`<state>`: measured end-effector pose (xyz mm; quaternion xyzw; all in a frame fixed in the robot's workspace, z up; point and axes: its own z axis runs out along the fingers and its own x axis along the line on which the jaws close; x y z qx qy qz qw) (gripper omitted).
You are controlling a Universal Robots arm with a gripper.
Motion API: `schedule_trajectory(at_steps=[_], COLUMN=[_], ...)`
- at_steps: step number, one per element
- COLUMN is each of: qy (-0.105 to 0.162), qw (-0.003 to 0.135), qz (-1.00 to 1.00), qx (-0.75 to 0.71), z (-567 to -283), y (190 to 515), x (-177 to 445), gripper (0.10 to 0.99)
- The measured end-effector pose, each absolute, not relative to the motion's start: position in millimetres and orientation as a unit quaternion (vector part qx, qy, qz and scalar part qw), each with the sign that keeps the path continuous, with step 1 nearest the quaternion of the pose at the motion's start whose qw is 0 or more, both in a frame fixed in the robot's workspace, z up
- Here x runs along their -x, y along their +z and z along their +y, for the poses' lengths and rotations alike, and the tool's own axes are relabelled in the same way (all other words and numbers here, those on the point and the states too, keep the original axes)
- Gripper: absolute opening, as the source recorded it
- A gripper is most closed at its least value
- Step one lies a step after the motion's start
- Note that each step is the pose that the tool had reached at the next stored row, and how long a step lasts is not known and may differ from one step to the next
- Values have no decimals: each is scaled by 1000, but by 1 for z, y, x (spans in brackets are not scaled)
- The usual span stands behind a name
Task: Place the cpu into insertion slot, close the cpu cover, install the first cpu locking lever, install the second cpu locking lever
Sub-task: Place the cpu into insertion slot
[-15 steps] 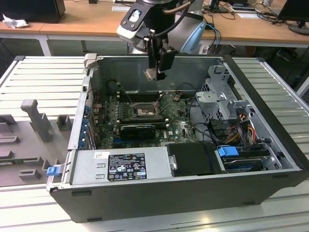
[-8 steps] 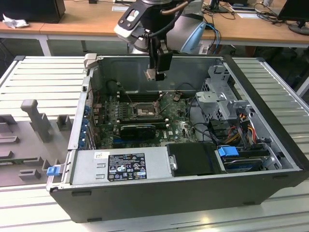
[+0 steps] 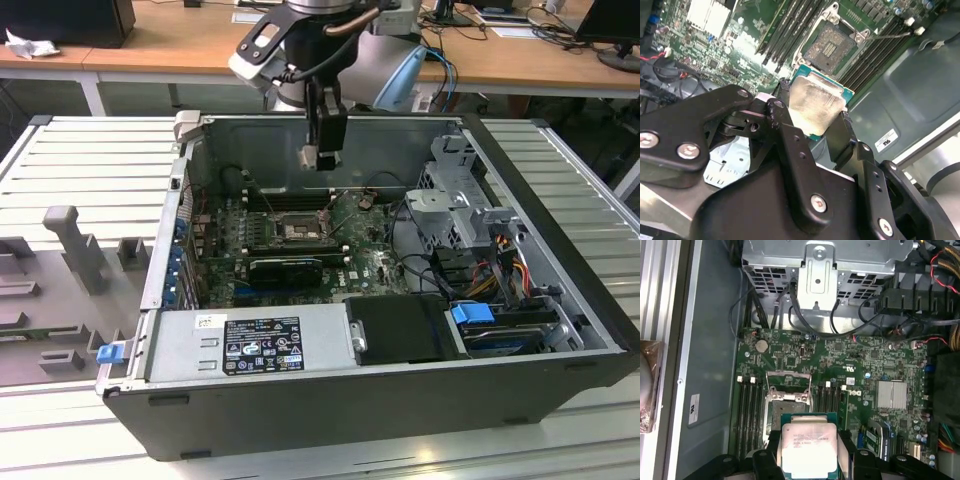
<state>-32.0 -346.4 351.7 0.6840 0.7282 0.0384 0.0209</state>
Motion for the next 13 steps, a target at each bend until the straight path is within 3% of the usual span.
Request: schedule_trajectory(at_steps=[13], qy=[38], qw=[21], qz=[728], qx=[-684], z=[-346], y=[348], x=[32], gripper=[533])
